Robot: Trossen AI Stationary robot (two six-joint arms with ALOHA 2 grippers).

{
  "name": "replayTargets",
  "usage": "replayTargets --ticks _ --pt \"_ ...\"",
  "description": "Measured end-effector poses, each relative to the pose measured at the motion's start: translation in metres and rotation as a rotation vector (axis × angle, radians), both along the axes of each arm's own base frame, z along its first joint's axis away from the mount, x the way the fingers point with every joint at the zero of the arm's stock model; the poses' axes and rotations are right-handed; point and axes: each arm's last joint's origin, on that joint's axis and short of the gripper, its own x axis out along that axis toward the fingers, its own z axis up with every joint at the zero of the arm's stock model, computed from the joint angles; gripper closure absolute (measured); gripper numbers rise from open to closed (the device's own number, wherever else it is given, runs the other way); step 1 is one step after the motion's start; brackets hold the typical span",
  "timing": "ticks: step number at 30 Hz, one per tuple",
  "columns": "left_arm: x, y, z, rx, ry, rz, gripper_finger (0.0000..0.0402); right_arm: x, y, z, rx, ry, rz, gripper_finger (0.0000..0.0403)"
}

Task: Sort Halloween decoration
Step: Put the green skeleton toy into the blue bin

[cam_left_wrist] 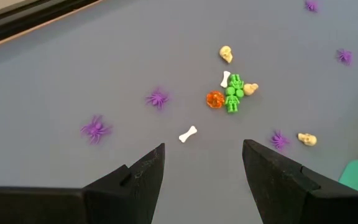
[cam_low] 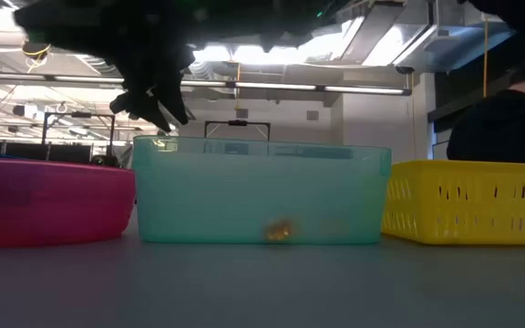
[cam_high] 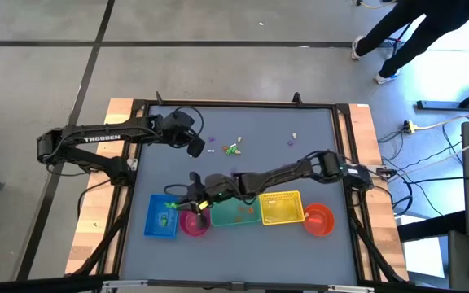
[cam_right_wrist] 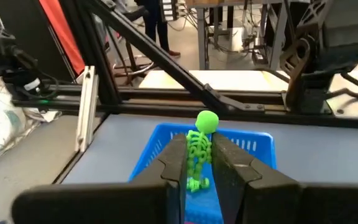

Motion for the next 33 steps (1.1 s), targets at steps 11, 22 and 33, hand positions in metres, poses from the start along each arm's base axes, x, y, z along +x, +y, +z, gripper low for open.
replayTargets --ticks 11,22,33 --pt "0.000 0.000 0.000 0.002 -0.001 0.001 0.0201 0.022 0.003 -0.039 0.007 -0.042 -0.002 0.0348" --pt "0.000 0.000 0.000 0.002 0.000 0.002 0.0201 0.023 0.003 -0.043 0.010 -0.061 -0.003 0.0343" --pt "0.000 0.000 0.000 0.002 0.000 0.002 0.0201 0.023 0.003 -0.044 0.008 -0.055 -0.013 0.0225"
